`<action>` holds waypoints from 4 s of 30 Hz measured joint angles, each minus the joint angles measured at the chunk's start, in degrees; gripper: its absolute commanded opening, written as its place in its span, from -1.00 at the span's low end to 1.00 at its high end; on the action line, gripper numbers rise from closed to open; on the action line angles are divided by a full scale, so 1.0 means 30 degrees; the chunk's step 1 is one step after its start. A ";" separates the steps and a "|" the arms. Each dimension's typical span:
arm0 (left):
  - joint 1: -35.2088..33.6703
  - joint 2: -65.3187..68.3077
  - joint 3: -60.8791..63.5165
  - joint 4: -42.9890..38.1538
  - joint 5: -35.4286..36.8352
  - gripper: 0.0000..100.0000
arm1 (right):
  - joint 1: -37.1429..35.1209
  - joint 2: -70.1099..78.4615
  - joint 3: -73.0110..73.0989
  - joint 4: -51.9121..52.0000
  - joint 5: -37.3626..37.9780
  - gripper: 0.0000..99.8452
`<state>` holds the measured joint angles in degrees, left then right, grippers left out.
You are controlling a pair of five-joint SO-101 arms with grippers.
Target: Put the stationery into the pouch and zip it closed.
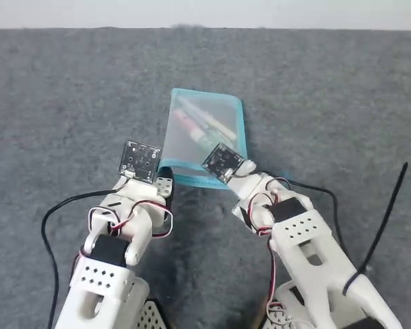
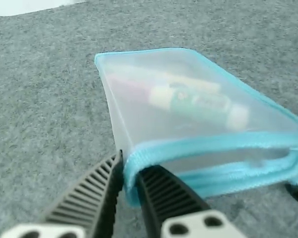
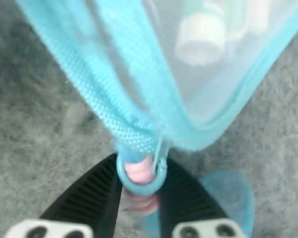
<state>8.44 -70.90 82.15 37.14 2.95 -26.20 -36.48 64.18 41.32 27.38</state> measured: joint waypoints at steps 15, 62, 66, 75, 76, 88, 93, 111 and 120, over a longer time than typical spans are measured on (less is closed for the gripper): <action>-0.0059 -0.0029 0.0000 0.0000 0.0000 -0.97 | -0.4718 -0.4044 -0.6711 1.0139 -0.1172 -0.99; 0.0029 0.0000 0.0029 0.0000 0.0000 -0.97 | -0.8000 -0.9758 -0.4337 1.3421 0.1319 -0.31; 0.0029 0.0000 0.0029 0.0000 0.0000 -0.97 | -0.5919 -0.9817 -0.1172 1.0462 0.2081 -0.31; 0.0029 0.0000 0.0029 0.0000 0.0000 -0.97 | -0.5304 -0.8147 0.0469 0.4952 0.2198 -0.31; 0.0029 0.0000 0.0029 0.0000 0.0000 -0.97 | -0.5333 -0.7824 0.0469 0.4542 0.2198 -0.31; 0.0029 0.0000 0.0029 0.0000 0.0000 -0.97 | -0.3311 -0.4425 0.0469 0.0498 0.2198 -0.89; 0.0029 0.0000 0.0029 0.0000 0.0000 -0.97 | -0.3136 -0.4425 0.0381 0.0234 0.2198 -0.99; -0.0059 -0.0029 -0.2286 0.2549 0.0029 -0.70 | -0.0645 0.1436 -0.5099 0.0674 -0.0879 -0.99; -0.0059 -0.0029 -0.3634 0.4220 0.0000 -0.69 | -0.0615 0.5011 -0.8440 0.0967 -0.3106 -0.99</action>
<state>8.26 -70.99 71.25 49.80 2.95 -28.04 -21.45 38.86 44.22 18.07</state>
